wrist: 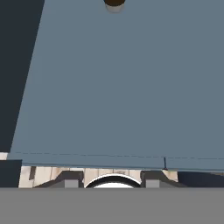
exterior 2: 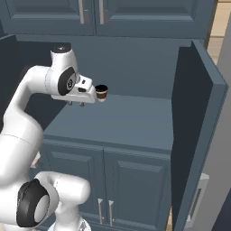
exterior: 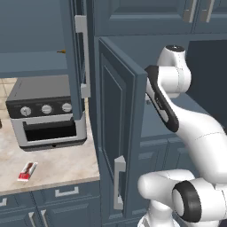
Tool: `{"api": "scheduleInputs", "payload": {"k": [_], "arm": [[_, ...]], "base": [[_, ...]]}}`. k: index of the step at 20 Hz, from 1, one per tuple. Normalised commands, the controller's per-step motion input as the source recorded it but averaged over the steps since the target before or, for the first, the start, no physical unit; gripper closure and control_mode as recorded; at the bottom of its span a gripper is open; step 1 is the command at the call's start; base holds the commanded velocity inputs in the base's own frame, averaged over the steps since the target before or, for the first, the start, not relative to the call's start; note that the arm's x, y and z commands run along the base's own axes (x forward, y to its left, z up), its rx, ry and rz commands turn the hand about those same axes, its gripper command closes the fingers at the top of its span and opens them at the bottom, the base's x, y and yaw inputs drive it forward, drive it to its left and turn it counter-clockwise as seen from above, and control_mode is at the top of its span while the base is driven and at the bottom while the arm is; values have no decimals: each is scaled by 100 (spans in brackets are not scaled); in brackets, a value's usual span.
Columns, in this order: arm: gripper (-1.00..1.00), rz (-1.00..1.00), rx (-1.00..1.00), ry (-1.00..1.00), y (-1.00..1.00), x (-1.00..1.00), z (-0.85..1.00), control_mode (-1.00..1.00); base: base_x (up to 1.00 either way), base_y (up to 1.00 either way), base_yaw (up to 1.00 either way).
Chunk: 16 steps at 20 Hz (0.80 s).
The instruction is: Pick the bar and boxed food from the counter and place them in the cabinets closest to them.
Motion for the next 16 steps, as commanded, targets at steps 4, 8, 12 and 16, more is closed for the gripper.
{"api": "scheduleInputs", "payload": {"k": [4,8,12,16], "arm": [[-100,0,0,0,0,0,0,-100],[-100,0,0,0,0,0,0,-100],[-100,0,0,-1,0,-8,0,-100],[-100,0,0,-4,0,-28,0,-100]], "base": [[0,0,0],[0,0,0],[0,0,0],[0,0,0]]}}
